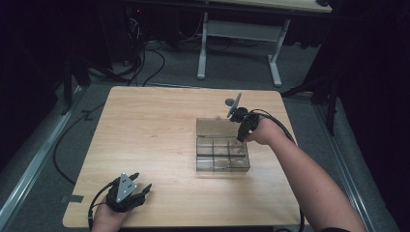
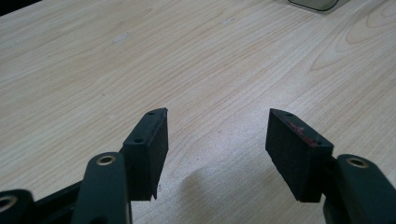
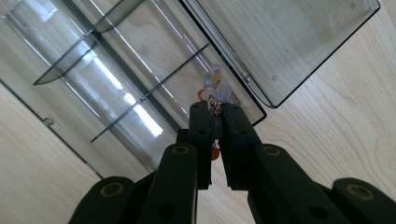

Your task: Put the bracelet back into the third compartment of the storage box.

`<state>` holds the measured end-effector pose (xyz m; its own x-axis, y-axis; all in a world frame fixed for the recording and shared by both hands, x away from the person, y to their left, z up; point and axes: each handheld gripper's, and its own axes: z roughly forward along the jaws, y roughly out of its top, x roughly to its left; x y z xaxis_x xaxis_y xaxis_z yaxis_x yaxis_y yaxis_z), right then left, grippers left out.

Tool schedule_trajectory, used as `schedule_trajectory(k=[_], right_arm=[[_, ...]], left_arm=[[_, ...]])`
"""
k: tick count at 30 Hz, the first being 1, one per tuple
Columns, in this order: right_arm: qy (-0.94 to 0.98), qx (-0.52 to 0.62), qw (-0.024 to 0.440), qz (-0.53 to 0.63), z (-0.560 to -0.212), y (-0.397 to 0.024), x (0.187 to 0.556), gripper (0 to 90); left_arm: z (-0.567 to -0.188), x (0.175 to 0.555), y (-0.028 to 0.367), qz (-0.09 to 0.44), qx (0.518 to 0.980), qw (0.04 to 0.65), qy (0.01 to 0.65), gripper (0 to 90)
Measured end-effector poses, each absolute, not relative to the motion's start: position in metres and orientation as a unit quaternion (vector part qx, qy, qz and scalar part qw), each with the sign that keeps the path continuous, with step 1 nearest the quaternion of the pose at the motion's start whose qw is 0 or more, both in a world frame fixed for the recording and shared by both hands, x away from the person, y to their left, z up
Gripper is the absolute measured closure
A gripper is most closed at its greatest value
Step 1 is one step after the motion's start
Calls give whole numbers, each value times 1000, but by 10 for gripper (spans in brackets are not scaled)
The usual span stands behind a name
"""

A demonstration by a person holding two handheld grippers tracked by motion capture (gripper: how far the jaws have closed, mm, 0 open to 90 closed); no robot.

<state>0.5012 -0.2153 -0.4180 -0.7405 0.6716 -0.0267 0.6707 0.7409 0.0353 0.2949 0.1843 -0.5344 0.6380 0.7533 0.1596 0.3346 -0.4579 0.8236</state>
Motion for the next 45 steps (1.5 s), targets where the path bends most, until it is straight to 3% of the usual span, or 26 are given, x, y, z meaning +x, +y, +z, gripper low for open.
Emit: schedule_trajectory(k=[12, 20, 45], right_arm=[[929, 371, 2, 10, -445, -214, 499, 828], [928, 372, 2, 16, -447, -213, 498, 772], [916, 394, 29, 68, -416, -223, 460, 670]], left_arm=[[-535, 295, 184, 263, 813, 398, 334, 398], [-535, 295, 184, 263, 813, 398, 334, 399], [-535, 295, 183, 265, 814, 394, 333, 399]])
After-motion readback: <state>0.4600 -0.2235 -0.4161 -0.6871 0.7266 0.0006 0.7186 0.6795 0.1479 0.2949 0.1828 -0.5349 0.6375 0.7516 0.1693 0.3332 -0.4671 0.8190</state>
